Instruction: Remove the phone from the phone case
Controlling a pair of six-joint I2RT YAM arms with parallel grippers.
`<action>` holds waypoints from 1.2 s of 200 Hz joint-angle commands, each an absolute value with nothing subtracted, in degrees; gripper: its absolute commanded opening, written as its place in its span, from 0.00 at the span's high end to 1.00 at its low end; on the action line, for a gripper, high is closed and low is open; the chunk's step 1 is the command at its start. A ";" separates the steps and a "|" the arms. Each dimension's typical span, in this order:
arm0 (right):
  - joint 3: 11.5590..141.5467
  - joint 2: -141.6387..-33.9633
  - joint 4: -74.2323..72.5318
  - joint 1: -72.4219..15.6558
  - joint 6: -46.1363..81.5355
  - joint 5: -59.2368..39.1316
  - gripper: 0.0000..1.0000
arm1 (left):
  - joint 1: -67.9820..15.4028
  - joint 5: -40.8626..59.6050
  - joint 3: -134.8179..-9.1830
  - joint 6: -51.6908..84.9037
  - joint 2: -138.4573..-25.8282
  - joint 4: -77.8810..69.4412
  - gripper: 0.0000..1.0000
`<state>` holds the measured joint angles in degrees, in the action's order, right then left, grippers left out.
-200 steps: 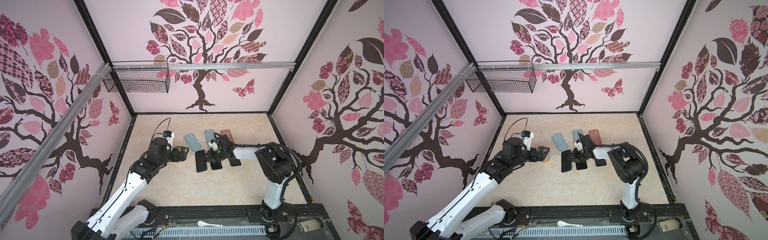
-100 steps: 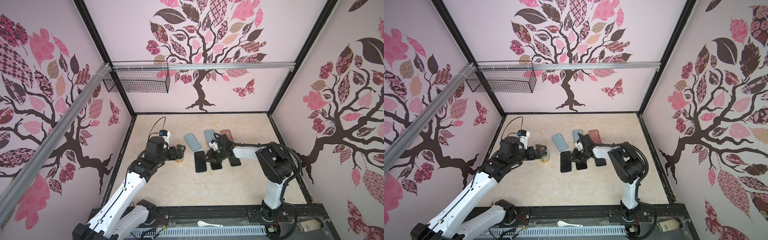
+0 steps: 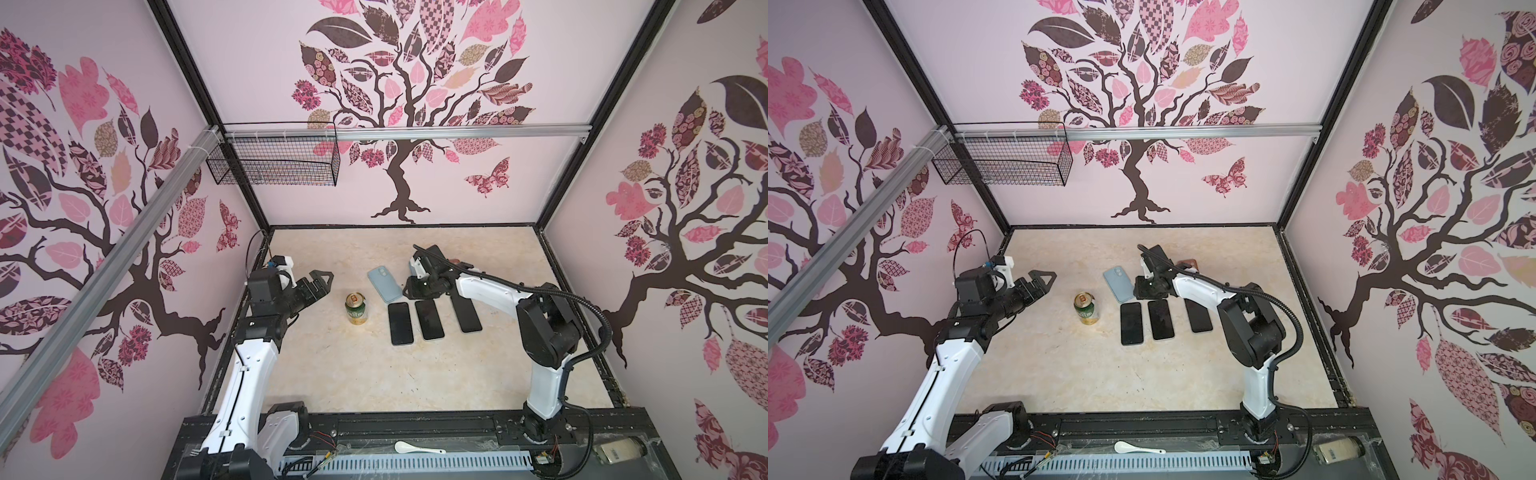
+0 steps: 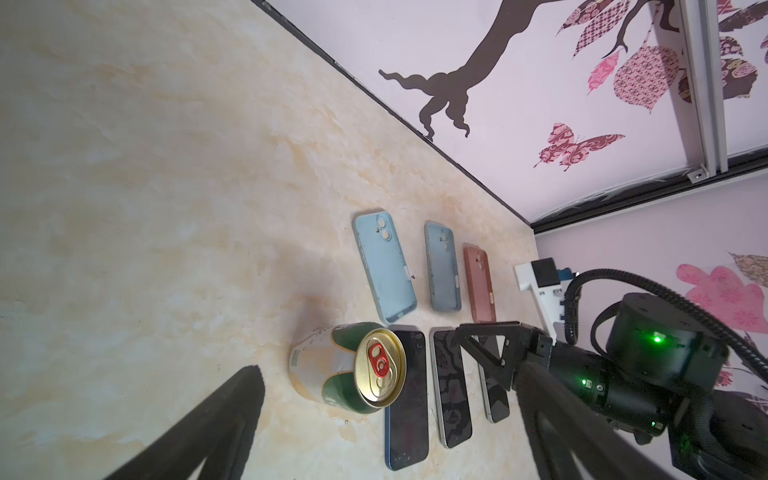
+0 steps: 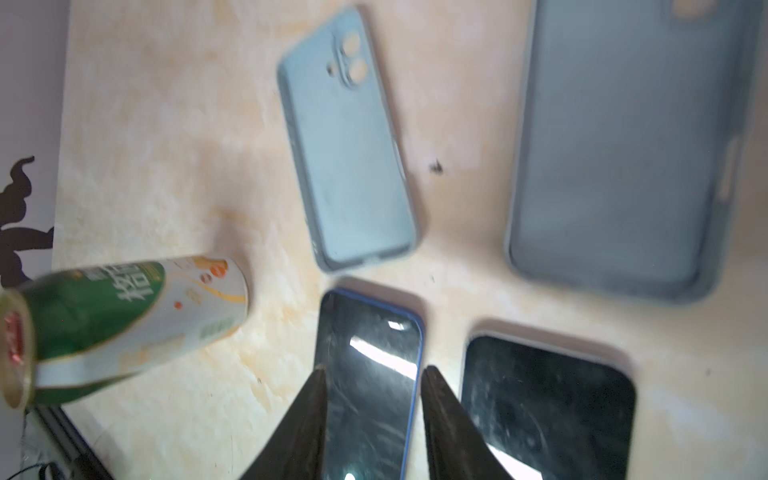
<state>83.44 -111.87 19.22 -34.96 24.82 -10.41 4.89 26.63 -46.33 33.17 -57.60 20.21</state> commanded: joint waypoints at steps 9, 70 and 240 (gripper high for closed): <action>93.72 -121.63 25.51 -35.20 20.19 -2.52 0.59 | 5.19 28.00 -47.04 35.98 -62.28 12.72 0.02; 110.85 -134.51 29.74 -35.64 17.59 -1.45 0.60 | 3.39 25.74 -54.30 30.86 -72.81 13.54 0.02; 124.24 -147.11 36.46 -37.43 16.98 4.83 0.79 | -1.14 23.82 -58.08 29.25 -77.17 14.91 0.02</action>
